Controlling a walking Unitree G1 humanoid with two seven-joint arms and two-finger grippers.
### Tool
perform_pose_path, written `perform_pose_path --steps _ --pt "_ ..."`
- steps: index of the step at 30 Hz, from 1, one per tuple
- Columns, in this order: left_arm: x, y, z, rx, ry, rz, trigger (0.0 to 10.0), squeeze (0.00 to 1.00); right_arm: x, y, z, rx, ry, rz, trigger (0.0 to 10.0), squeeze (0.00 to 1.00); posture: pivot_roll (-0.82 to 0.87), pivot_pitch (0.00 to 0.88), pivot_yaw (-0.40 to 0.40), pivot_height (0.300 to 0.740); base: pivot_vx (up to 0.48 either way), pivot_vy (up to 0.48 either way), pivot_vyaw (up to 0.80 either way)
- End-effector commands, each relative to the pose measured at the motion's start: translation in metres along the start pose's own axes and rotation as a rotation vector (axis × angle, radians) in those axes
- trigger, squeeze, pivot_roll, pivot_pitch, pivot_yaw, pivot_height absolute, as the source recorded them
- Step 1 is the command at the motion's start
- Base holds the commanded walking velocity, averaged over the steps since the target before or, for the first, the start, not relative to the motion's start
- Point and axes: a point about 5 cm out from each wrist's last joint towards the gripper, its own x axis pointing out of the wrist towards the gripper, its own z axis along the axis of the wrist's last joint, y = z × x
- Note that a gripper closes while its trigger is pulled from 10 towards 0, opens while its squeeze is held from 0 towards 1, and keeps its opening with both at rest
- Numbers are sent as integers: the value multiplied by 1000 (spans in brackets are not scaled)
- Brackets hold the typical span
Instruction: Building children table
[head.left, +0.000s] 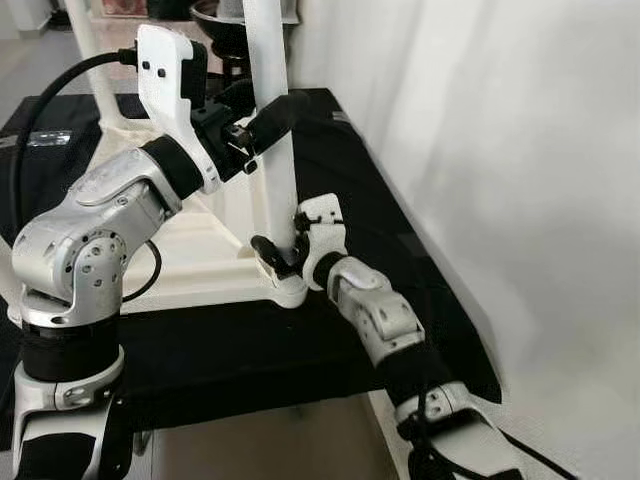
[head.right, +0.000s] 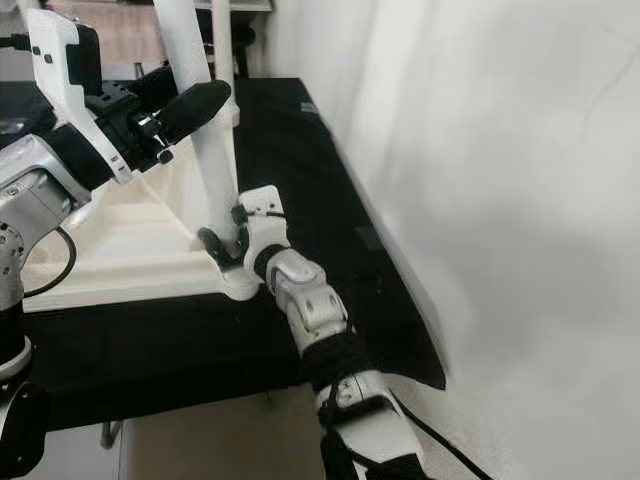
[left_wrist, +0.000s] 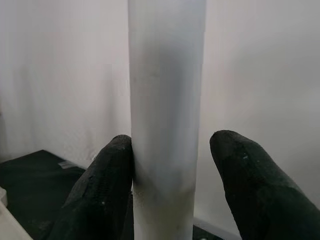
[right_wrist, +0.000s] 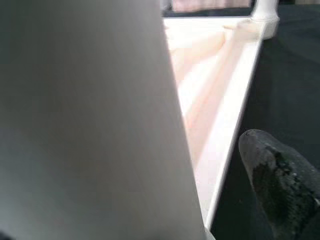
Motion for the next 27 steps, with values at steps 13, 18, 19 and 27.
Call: perform_pose_path --steps 13,18,19,27 --pt "4 -10 -7 -15 45 -67 10000 0 7 11 40 -82 -70 398 0 0 63 109 -99 740 0 0 0" --pt "5 -11 -6 -16 45 -68 10000 0 10 8 40 -102 -62 395 0 0 65 111 -97 740 0 0 0" --pt "5 -11 -6 -16 46 -69 10000 0 11 8 41 -99 -66 385 0 0 64 112 -96 740 0 0 0" --pt "7 -11 -5 -12 46 -70 10000 0 6 13 30 -34 -131 357 0 0 65 115 -89 740 0 0 0"
